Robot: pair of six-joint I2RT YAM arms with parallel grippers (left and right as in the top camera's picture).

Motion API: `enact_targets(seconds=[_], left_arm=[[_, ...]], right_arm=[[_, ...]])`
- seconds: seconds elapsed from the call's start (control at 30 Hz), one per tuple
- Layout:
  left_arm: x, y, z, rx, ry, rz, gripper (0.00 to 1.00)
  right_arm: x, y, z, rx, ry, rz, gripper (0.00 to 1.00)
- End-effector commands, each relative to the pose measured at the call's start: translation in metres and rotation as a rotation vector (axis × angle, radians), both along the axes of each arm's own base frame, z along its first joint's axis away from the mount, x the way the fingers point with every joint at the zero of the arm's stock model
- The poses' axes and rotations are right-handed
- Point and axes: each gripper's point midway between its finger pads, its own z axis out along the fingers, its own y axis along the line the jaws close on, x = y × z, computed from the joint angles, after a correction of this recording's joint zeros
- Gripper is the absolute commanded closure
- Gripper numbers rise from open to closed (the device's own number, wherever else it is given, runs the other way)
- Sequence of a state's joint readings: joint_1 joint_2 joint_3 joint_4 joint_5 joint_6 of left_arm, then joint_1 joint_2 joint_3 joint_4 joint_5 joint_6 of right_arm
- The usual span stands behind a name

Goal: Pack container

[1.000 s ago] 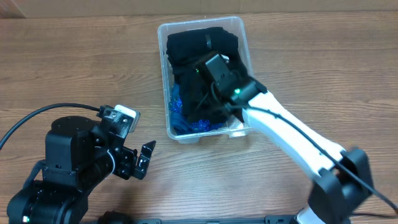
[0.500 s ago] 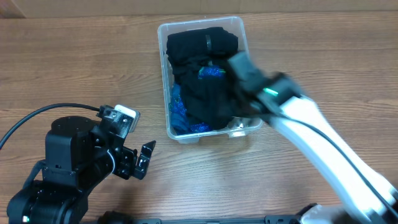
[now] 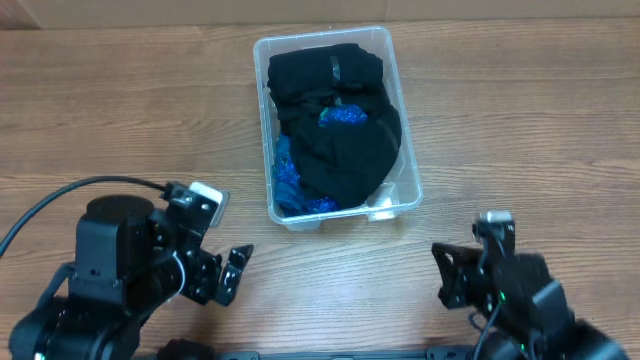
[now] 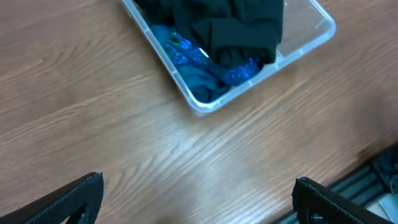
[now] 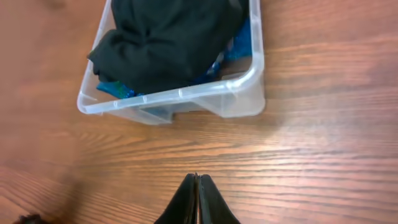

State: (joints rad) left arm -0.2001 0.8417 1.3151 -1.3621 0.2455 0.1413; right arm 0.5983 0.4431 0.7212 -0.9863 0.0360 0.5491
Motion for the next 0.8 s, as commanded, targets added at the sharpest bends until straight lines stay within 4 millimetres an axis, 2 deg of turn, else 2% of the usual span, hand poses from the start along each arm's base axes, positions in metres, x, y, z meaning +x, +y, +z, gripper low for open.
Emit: enact_targets(seconds=[0.0,0.03,0.13,0.2,0.27,0.3,0.37,0.53,0.77], left_arm=[[-0.033,-0.004,0.002,-0.046,-0.070,-0.066,0.00],[-0.041,-0.003,-0.001,-0.051,-0.086,-0.066,0.00],[-0.066,0.002,-0.014,-0.090,-0.154,-0.036,0.00],[-0.074,0.004,-0.011,-0.146,-0.218,0.003,0.00],[-0.079,0.005,0.000,-0.195,-0.293,0.028,0.00],[-0.081,0.005,0.005,-0.213,-0.319,0.036,0.00],[-0.083,0.006,0.006,-0.225,-0.331,0.042,0.00],[-0.087,0.007,-0.001,-0.214,-0.296,0.047,0.00],[-0.095,0.009,-0.016,-0.199,-0.226,0.053,0.00]], right_arm=[[-0.005,0.000,0.001,0.104,-0.027,-0.033,0.19],[-0.005,0.000,0.001,0.105,-0.026,-0.034,0.00],[-0.005,0.000,0.001,0.105,-0.025,-0.034,0.00],[-0.005,0.000,0.000,0.104,-0.023,-0.034,0.00],[0.002,0.004,0.014,0.159,-0.064,-0.046,0.00],[0.007,0.008,0.027,0.216,-0.099,-0.059,0.00],[0.012,0.012,0.041,0.256,-0.148,-0.057,0.00],[0.009,0.009,0.032,0.231,-0.114,-0.060,0.00],[-0.005,0.000,0.001,0.146,0.000,-0.068,0.00]])
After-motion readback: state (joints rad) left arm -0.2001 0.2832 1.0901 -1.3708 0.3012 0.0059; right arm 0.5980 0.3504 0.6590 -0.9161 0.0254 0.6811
